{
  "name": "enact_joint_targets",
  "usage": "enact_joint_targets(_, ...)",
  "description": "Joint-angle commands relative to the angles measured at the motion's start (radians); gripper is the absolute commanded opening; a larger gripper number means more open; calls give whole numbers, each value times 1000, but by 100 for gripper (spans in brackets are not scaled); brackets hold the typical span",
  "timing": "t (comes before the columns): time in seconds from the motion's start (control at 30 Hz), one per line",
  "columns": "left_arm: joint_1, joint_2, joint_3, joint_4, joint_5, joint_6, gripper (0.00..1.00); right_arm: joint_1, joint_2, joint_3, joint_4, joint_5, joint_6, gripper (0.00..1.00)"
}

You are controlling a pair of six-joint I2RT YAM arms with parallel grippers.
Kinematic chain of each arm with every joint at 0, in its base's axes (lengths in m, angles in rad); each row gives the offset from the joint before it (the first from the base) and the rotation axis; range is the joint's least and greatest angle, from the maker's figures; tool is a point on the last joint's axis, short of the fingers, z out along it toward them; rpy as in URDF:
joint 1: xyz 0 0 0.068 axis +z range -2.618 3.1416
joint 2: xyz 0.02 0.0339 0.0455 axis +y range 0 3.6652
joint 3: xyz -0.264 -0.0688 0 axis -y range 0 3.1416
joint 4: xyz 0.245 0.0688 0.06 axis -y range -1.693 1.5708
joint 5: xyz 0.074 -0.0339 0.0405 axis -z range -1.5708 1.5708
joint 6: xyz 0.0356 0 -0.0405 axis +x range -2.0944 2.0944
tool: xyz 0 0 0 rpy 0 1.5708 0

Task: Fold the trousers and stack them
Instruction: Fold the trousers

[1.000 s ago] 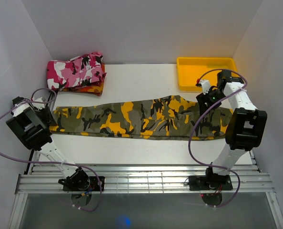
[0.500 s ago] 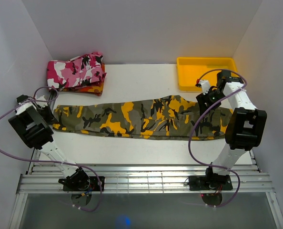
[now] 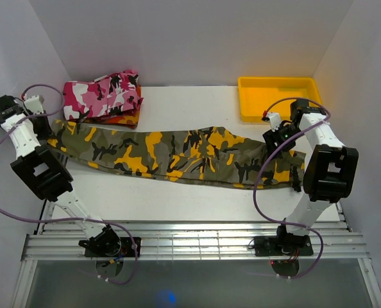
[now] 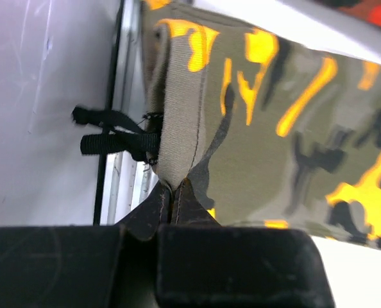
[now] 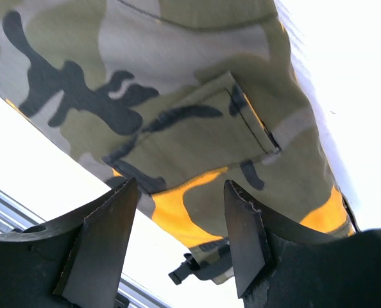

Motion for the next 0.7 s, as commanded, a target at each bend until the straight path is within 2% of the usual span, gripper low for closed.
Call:
enact_joint_targets(0.0, -59, -99, 39, -132, 80, 56, 0, 3, -48, -12, 10, -47, -1, 62)
enact_joint_targets(0.2, -258, -225, -147, -143, 189, 25, 0, 3, -45, -12, 10, -72, 15, 62)
enact_joint_targets(0.37, -445, -307, -237, -91, 231, -31, 0, 3, -48, -18, 10, -70, 13, 62)
enact_joint_targets(0.53, -576, -306, -287, -1, 289, -146, 0, 3, -44, -17, 10, -63, 13, 62)
enact_joint_targets(0.67, -700, -229, -278, 56, 315, -191, 0, 3, -36, -17, 12, -59, 18, 62)
